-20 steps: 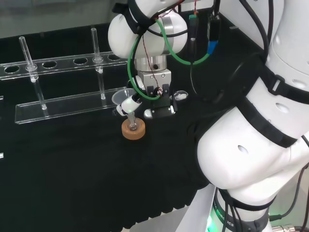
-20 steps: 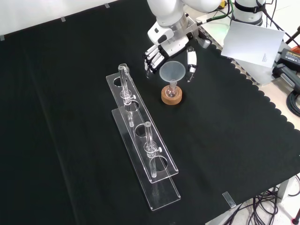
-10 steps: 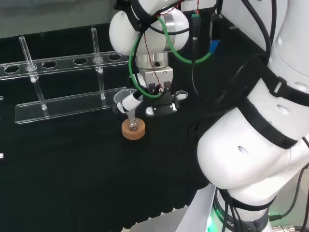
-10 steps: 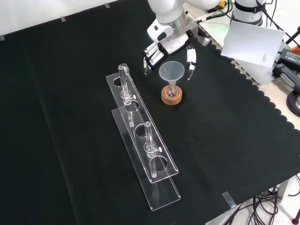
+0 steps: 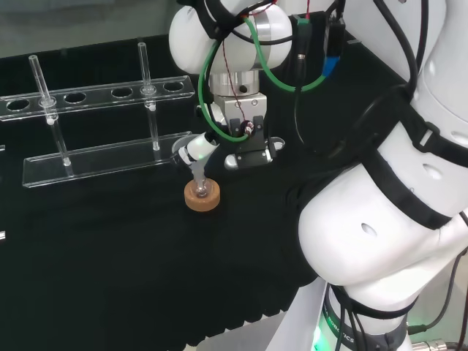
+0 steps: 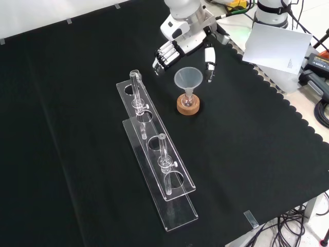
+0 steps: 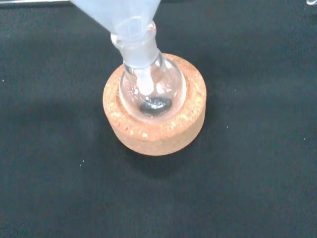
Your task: Place the funnel on the round-bottom flask.
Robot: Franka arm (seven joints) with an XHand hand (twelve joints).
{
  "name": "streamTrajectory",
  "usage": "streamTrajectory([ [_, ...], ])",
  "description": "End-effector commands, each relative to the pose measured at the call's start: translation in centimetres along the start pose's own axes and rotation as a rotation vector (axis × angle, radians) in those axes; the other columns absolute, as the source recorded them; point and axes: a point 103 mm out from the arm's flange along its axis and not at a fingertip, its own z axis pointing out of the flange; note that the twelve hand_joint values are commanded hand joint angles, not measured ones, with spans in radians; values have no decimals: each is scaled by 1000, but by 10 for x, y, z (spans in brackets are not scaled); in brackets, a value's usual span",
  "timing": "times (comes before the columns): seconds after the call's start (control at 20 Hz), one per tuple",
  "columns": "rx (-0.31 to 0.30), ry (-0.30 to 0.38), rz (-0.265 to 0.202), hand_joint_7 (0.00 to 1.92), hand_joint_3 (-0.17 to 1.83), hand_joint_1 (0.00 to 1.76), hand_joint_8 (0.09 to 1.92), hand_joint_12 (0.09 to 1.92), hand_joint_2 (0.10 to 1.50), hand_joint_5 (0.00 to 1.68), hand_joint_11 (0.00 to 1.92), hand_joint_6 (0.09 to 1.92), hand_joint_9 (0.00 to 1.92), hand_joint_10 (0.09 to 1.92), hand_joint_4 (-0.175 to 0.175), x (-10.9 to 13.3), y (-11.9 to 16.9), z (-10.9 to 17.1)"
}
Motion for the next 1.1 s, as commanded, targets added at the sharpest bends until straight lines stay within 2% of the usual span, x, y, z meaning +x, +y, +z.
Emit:
streamTrajectory([
  [0.05, -49, -8, -30, 0, 68, 403, 174, 588, 612, 0, 0, 87, 0, 138, -2, -8, -2, -31],
  [0.1, -60, -18, -37, 0, 55, 398, 137, 547, 615, 0, 0, 87, 0, 87, -1, -10, -2, -38],
  [0.35, -101, -69, -61, 4, 39, 392, 91, 491, 618, 0, 0, 87, 0, 87, 1, -26, -8, -66],
  [0.65, -110, -135, -75, 22, 38, 406, 101, 491, 624, 0, 0, 87, 7, 87, -3, -51, -9, -88],
  [0.85, -123, -149, -81, 26, 38, 411, 106, 499, 629, 0, 0, 87, 12, 87, -7, -54, -6, -96],
  [1.1, -85, -142, -51, 29, 40, 419, 110, 506, 637, 0, 0, 87, 14, 87, -11, -58, -3, -90],
])
